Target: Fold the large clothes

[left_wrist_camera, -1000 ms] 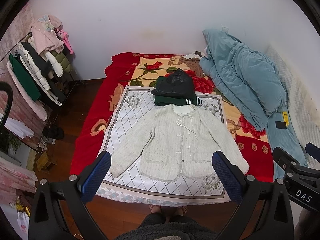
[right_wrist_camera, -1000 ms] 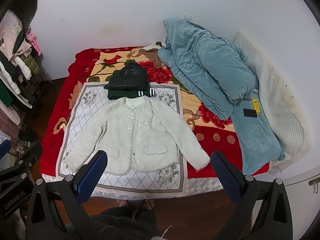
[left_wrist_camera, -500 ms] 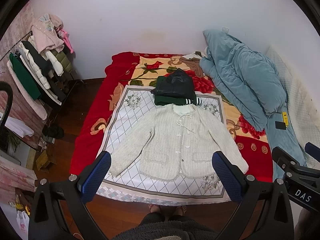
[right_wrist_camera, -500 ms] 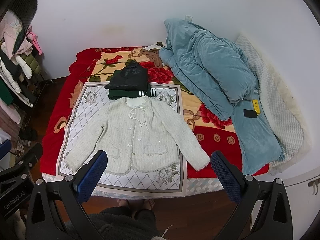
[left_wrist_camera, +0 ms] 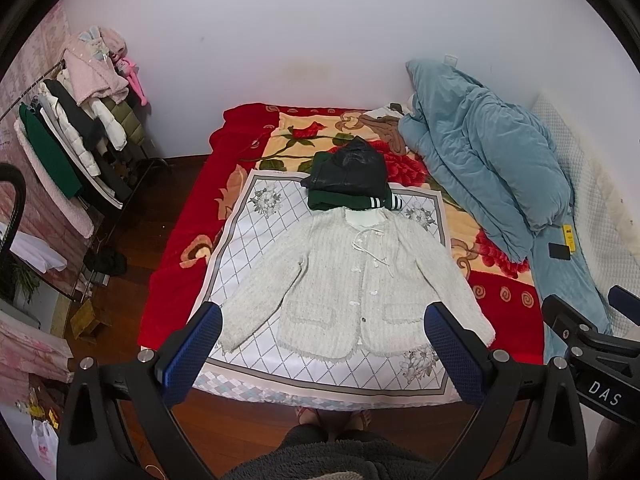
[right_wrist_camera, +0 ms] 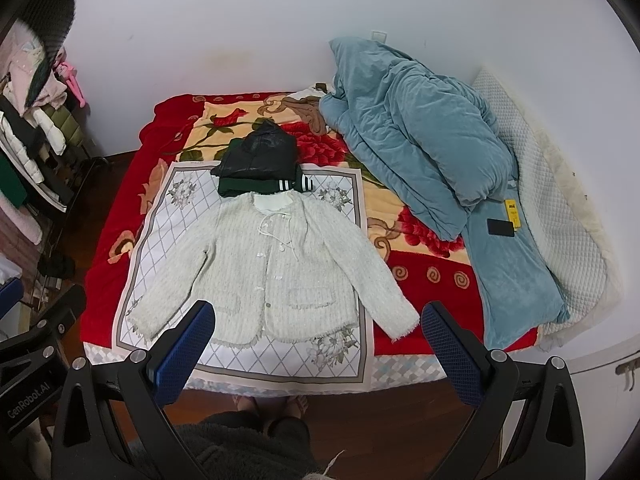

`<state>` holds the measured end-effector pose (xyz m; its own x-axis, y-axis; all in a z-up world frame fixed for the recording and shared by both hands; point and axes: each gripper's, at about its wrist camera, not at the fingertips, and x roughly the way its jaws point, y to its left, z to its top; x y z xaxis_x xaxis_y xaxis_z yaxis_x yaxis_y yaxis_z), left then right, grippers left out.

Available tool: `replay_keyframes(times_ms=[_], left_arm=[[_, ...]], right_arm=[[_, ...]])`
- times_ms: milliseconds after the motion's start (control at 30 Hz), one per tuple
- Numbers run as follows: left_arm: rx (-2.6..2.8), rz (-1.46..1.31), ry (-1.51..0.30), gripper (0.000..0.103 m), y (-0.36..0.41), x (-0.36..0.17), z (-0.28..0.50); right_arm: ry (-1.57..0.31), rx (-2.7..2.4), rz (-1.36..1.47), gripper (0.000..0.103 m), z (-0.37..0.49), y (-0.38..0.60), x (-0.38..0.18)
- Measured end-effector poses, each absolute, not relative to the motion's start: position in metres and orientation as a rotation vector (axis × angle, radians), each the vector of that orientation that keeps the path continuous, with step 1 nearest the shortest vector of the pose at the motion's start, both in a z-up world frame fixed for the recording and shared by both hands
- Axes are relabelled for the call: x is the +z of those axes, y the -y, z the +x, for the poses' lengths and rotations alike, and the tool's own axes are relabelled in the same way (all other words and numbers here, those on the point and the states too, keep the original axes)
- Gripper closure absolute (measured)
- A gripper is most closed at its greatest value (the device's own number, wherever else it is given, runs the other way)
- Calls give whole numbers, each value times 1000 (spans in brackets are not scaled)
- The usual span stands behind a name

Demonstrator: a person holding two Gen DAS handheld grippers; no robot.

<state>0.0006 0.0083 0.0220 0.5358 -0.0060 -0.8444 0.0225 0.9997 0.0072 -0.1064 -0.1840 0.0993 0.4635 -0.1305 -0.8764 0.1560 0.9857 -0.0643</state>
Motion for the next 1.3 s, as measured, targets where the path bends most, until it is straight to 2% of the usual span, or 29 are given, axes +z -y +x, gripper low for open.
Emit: replay_keyframes(times_ms=[567,800,967,1067,1100,1133,1167,1200,1300], left_arm=[[-22,16,-1005,0,-6,28,3],[-13,36,-982,0,-10,13,20],[19,93,-934,0,-9,-28,60],[58,137,-934,0,-1,-70,92],[59,132,-938,0,0,-84,101],[70,127,-956,0,5,-106,115],[78,120,-974,0,9,-124,125],[80,112,-988,0,12,-141,135],[114,117,-1056,0,32,-204,159]], right_arm=[[-1075,-174,32,0,-108,178,101],[-1085,-203,74,0,-103,175,93],[-1061,-244,172,0,-82,207,46],[-1090,-351,249,1,-68,247,-9],[-1112,-391,293,15,-64,266,-35],[-1130,-413,335,39,-61,282,-57],[-1163,-441,384,50,-57,301,-85],[-1197,-462,465,56,-55,324,-119],[-1247,-507,729,57,-60,382,-220]])
